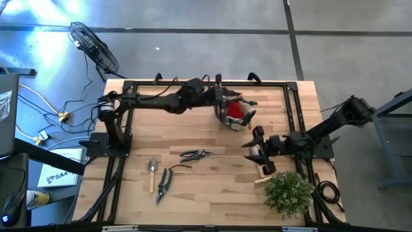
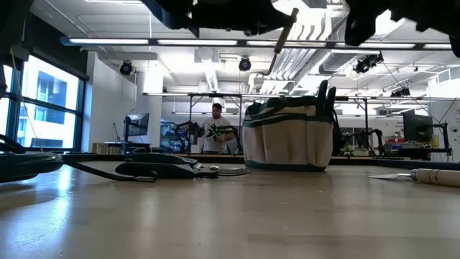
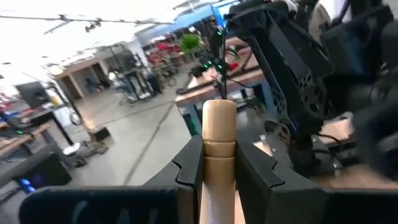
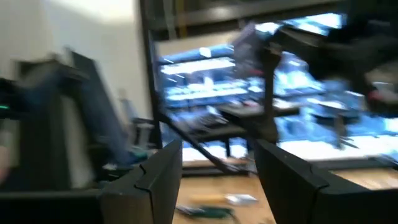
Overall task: Pick & Place Garden tools in Gardening bag
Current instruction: Put the brown hand rake into the light brown gardening bag
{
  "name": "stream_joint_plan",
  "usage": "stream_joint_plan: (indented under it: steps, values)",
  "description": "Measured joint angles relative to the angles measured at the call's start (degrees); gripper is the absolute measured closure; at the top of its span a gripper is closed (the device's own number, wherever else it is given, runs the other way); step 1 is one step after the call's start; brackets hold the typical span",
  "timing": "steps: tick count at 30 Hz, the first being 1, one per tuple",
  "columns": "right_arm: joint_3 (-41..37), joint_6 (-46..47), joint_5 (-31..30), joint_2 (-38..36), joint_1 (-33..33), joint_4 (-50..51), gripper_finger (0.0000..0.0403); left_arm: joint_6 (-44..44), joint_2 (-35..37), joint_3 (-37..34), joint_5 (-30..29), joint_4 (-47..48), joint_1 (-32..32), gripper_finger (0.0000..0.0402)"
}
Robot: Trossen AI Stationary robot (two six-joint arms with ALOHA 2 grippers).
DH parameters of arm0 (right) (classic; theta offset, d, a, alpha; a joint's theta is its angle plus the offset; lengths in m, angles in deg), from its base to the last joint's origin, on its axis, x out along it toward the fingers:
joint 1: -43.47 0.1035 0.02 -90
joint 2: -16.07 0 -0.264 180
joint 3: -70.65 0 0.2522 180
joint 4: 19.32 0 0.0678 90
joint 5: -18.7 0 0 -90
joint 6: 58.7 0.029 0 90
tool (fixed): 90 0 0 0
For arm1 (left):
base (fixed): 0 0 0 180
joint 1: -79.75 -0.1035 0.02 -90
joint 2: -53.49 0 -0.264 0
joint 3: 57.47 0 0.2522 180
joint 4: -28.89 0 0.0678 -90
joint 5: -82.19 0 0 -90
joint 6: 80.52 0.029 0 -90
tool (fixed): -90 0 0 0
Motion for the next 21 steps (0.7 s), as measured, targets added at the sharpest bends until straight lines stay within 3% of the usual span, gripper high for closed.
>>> stream_joint_plan:
  steps: [6, 15, 21]
  values:
    - [0.0, -0.5, 9.0, 0.0, 2.4, -4.5, 0.0212, -0.4, -4.3, 1.4, 9.2, 2.0, -4.1, 0.0345]
    - [0.0, -1.9, 8.2, 0.0, 2.6, -3.8, 0.0212, 0.2, -10.4, 1.9, 8.6, -0.5, -4.4, 0.0345]
    - [0.0, -1.9, 7.1, 0.0, 2.7, -2.7, 0.0212, 1.3, -10.7, 3.0, 9.1, 4.2, -4.4, 0.0345]
